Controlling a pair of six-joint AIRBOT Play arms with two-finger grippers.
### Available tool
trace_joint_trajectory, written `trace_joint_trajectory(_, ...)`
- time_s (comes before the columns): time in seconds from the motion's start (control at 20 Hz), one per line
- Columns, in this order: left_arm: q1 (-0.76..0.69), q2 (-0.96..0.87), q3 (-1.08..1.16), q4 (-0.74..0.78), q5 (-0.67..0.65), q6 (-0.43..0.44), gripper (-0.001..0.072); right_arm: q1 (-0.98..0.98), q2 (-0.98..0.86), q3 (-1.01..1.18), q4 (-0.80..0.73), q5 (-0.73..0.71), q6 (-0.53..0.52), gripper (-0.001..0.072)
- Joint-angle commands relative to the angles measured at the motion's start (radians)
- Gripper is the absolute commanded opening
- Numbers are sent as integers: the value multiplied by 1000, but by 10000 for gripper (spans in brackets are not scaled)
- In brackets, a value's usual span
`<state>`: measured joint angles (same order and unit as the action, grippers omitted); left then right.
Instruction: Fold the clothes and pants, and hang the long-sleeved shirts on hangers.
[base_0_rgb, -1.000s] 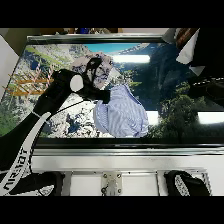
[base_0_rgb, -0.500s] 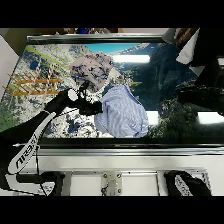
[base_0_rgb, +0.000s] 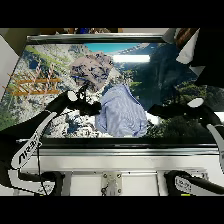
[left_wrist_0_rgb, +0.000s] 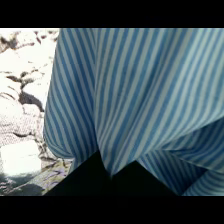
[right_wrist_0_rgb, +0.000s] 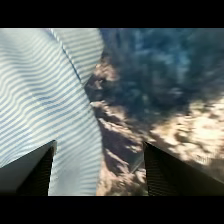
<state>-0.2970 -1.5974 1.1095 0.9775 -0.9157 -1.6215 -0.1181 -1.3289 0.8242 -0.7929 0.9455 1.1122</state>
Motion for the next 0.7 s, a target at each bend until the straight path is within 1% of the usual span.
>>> trace_joint_trajectory(0.0, 2, -1, 0, -2, -10, 3, 16, 113, -153, -6, 122, -5, -41, 590)
trace_joint_trajectory(0.1, 3, -1, 0, -1, -19, 3, 16, 153, -176, -6, 154, -10, -81, 582)
trace_joint_trajectory(0.15, 3, 0, 0, -1, -26, 3, 16, 160, -175, -5, 153, -17, -98, 525)
trace_joint_trajectory(0.2, 5, 6, 0, 0, -27, 4, 16, 158, -167, 3, 153, -11, -121, 218)
trace_joint_trajectory(0.25, 14, 30, 4, 0, -26, 10, 15, 148, -148, 20, 147, 0, -138, 13)
trace_joint_trajectory(0.3, 26, 63, 26, 8, -28, 10, 15, 128, -114, 51, 141, 19, -141, 17)
trace_joint_trajectory(0.35, 42, 113, 74, 48, -45, 10, 15, 106, -68, 96, 122, 40, -140, 16)
trace_joint_trajectory(0.45, 69, 235, 220, 122, -109, 10, 15, 63, 63, 229, 67, 97, -140, 16)
trace_joint_trajectory(0.55, 87, 361, 399, 128, -179, 10, 15, 33, 211, 386, 44, 154, -140, 15)
trace_joint_trajectory(0.65, 78, 472, 557, 128, -192, 10, 16, 26, 359, 520, 45, 151, -114, 15)
